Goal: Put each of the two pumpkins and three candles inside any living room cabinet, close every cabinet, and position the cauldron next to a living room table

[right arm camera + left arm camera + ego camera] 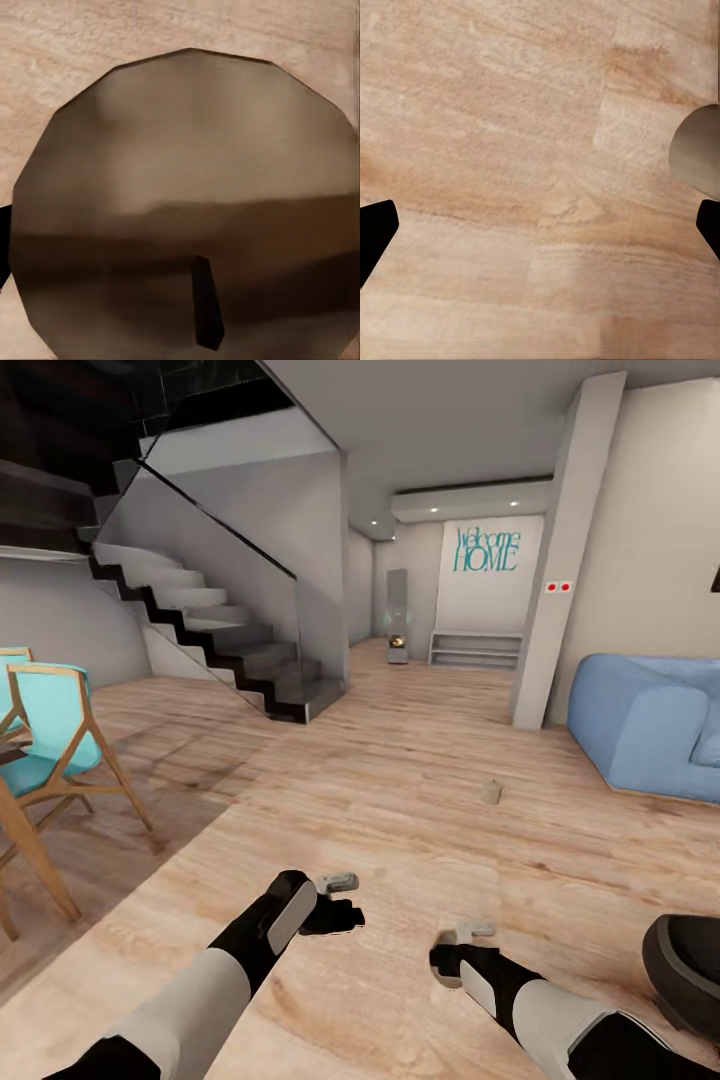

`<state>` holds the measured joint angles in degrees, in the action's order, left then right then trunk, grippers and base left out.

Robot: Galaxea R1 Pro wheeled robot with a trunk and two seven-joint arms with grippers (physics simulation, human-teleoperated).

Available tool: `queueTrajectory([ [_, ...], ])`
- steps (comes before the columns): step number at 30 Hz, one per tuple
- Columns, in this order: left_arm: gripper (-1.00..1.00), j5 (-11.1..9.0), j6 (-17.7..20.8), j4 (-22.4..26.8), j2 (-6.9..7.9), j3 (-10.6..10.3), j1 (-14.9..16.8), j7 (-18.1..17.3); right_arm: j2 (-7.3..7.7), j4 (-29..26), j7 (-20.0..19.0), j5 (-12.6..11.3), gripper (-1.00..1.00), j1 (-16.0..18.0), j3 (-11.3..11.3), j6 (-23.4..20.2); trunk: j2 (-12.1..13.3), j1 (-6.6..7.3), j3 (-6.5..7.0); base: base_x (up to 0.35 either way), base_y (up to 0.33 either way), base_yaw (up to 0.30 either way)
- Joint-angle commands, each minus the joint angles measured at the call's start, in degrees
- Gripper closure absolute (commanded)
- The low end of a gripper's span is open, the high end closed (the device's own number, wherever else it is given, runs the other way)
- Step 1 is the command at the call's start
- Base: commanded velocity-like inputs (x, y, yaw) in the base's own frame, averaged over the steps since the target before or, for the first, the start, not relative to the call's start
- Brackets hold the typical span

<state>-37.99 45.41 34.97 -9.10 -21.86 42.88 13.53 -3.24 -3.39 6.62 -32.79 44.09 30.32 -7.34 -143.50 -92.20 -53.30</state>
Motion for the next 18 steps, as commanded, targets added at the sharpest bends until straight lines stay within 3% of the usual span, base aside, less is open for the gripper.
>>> queueTrajectory([
  [1, -1.00, -0.60, 0.12, 0.10, 0.05, -0.20, 0.02, 0.53, -0.01, -0.12, 0.33, -0.37, 1.00, 0.03, 0.52, -0.33, -0.02, -0.02, -0.03, 0.312, 0.103, -0.264],
  [7, -1.00, -0.59, 0.12, 0.10, 0.04, -0.20, 0.03, 0.53, -0.01, -0.12, 0.33, -0.38, 1.00, 0.03, 0.52, -0.31, -0.02, -0.02, 0.15, 0.312, 0.102, -0.249],
  [18, -1.00, -0.60, 0.12, 0.10, 0.04, -0.20, 0.03, 0.53, -0.01, -0.12, 0.33, -0.43, 1.00, 0.03, 0.50, -0.31, -0.02, -0.02, -0.07, 0.312, 0.101, -0.064],
])
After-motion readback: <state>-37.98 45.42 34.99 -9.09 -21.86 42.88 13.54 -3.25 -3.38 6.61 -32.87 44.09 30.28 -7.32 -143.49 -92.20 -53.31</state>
